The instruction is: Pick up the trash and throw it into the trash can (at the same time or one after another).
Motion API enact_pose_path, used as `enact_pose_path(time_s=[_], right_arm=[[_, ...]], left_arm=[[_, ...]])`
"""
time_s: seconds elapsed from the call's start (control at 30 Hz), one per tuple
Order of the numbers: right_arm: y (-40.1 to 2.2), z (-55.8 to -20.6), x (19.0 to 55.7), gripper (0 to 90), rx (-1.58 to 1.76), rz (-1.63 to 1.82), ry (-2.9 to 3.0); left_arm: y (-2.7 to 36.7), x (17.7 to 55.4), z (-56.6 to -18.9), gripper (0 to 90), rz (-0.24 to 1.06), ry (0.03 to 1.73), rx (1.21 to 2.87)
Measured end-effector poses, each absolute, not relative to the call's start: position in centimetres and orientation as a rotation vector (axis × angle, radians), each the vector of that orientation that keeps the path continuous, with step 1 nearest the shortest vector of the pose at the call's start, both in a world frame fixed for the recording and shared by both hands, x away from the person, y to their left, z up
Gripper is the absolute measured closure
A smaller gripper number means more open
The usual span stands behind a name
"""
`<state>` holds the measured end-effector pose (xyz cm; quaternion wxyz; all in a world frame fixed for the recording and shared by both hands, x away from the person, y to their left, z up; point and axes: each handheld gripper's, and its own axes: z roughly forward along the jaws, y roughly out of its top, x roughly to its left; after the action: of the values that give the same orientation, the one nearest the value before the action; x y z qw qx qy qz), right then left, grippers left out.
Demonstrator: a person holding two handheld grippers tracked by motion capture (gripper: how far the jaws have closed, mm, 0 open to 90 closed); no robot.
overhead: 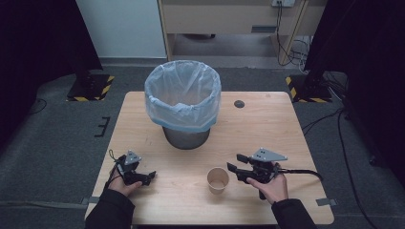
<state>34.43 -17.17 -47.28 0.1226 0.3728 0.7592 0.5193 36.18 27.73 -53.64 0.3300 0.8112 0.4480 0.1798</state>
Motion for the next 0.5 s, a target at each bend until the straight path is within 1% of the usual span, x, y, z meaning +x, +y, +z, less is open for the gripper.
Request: enact_pose_path(time_s=[0.07,0.2,0.37,0.5], right_arm=[[-16.7,-47.5,34.4,46.5,1.115,1.558,2.234],[-16.3,-48.0,34.5,52.4,1.121,1.537,2.284],[-15.9,-48.5,34.4,57.6,1.134,1.518,2.347],[-15.7,-48.9,34.4,64.1,1.145,1.484,2.400]], left_arm=[[27.7,36.2,-53.6,0.0,0.470,1.172,2.121],[27.7,36.2,-53.6,0.0,0.470,1.172,2.122],[27.7,36.2,-53.6,0.0,0.470,1.172,2.122],[27.7,36.2,-53.6,0.0,0.470,1.172,2.122]])
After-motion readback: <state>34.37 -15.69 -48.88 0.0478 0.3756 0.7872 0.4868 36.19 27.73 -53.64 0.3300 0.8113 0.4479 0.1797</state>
